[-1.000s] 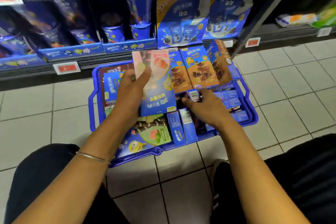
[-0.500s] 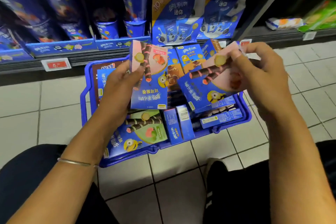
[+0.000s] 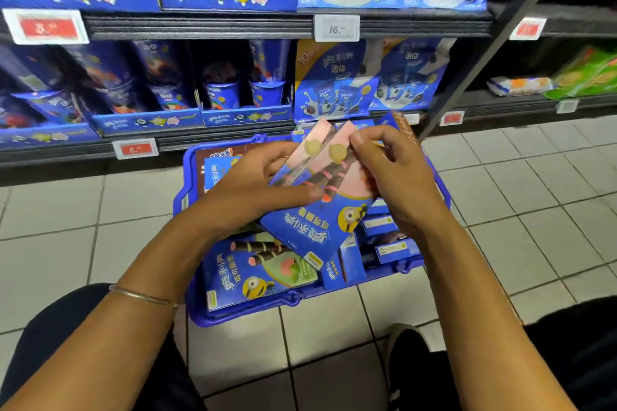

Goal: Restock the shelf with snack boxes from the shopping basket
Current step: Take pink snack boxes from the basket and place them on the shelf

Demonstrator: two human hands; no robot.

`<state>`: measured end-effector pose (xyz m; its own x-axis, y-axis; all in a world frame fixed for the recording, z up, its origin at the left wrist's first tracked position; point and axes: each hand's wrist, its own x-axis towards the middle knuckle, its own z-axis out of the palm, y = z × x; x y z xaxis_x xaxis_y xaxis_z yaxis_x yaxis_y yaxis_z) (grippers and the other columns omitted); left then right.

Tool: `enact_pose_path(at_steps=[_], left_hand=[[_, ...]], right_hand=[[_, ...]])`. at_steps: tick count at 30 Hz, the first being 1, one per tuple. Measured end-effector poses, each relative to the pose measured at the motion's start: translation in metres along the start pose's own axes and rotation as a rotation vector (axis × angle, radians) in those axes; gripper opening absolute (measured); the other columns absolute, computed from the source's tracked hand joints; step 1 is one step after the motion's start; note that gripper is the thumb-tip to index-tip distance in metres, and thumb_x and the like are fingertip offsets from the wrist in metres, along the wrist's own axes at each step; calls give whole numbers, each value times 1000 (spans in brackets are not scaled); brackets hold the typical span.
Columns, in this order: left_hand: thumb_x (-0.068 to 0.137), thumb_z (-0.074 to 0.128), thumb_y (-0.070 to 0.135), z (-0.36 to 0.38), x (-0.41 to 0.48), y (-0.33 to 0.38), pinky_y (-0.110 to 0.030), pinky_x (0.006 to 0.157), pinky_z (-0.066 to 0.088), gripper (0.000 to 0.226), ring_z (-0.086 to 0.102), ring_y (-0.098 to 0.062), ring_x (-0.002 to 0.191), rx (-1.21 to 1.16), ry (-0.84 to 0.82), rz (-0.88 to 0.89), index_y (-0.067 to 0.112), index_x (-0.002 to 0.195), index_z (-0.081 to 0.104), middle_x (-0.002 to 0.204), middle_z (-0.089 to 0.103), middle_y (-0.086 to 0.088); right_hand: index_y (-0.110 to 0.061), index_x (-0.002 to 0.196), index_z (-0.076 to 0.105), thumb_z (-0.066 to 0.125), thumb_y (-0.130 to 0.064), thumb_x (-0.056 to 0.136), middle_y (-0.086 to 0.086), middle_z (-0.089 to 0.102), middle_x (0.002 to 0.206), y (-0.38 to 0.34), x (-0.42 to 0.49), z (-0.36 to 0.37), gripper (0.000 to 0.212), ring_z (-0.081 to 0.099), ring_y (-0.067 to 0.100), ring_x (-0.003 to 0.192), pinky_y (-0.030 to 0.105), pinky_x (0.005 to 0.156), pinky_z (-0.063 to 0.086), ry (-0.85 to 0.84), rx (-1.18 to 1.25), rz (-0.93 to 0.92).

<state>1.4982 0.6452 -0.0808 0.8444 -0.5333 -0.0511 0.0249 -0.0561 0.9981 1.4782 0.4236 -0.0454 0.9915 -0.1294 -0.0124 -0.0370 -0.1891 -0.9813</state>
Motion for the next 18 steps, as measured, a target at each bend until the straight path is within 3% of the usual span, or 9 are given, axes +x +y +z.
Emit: enact_pose_path(at_steps=[2, 4, 6, 7, 8, 10, 12, 15, 18], left_hand=[[77, 90, 40, -4, -3, 0, -46, 110, 52, 59, 67, -17, 127, -21, 9, 32, 37, 131, 67, 133, 72, 3], [74, 91, 40, -3, -5, 2, -40, 112, 49, 78, 59, -14, 136, 20, 131, 54, 32, 145, 58, 145, 63, 5], [73, 90, 54, 8, -4, 4, -34, 103, 51, 88, 57, -10, 133, 156, 468, -28, 33, 148, 50, 149, 54, 7], [75, 84, 62, 14, -4, 6, -33, 96, 54, 86, 61, -13, 126, 141, 608, -117, 33, 147, 47, 145, 54, 5], [81, 74, 70, 17, -4, 8, -35, 89, 57, 84, 66, -17, 119, -10, 633, -211, 29, 149, 47, 140, 58, 1], [87, 52, 83, 16, -2, 12, -42, 87, 61, 92, 71, -29, 118, -584, 350, -342, 14, 149, 54, 135, 67, -14], [86, 43, 88, 8, -4, 20, -50, 95, 58, 98, 66, -37, 126, -919, 113, -330, 10, 141, 65, 141, 65, -21], [98, 51, 62, 1, -2, 19, -53, 95, 59, 65, 69, -38, 120, -846, 126, -276, 13, 138, 68, 137, 68, -15], [96, 61, 25, 2, -1, 10, -60, 100, 55, 47, 67, -45, 121, -776, 276, -281, 0, 137, 63, 133, 69, -22]], right_hand=[[-19, 102, 68, 74, -31, 91, -10, 68, 72, -7, -3, -1, 17, 60, 4, 59, 19, 54, 48, -31, 21, -42], [-16, 119, 66, 79, -32, 83, -4, 73, 102, -16, -5, -1, 42, 69, 8, 88, 26, 76, 56, 18, -29, -185], [-13, 135, 57, 82, -34, 80, 1, 65, 124, -22, -8, 3, 64, 62, 13, 115, 33, 97, 52, 116, -154, -423], [-11, 140, 53, 83, -33, 81, 0, 60, 128, -24, -9, 8, 71, 58, 15, 120, 35, 99, 50, 158, -221, -543], [-9, 144, 49, 84, -32, 82, -2, 56, 128, -24, -10, 14, 74, 56, 15, 121, 34, 99, 48, 186, -286, -656], [-5, 147, 44, 85, -25, 83, -3, 54, 129, -20, -14, 28, 79, 53, 16, 119, 33, 101, 42, 169, -378, -831], [-10, 150, 39, 83, -20, 83, -2, 57, 133, -8, -18, 41, 81, 53, 16, 121, 37, 103, 39, 75, -456, -910], [-19, 152, 36, 82, -25, 79, -3, 57, 135, 16, -29, 45, 87, 52, 19, 125, 48, 103, 39, -12, -501, -829], [-18, 153, 36, 81, -34, 81, -4, 56, 124, 29, -38, 45, 86, 54, 23, 116, 44, 98, 44, -7, -318, -672]])
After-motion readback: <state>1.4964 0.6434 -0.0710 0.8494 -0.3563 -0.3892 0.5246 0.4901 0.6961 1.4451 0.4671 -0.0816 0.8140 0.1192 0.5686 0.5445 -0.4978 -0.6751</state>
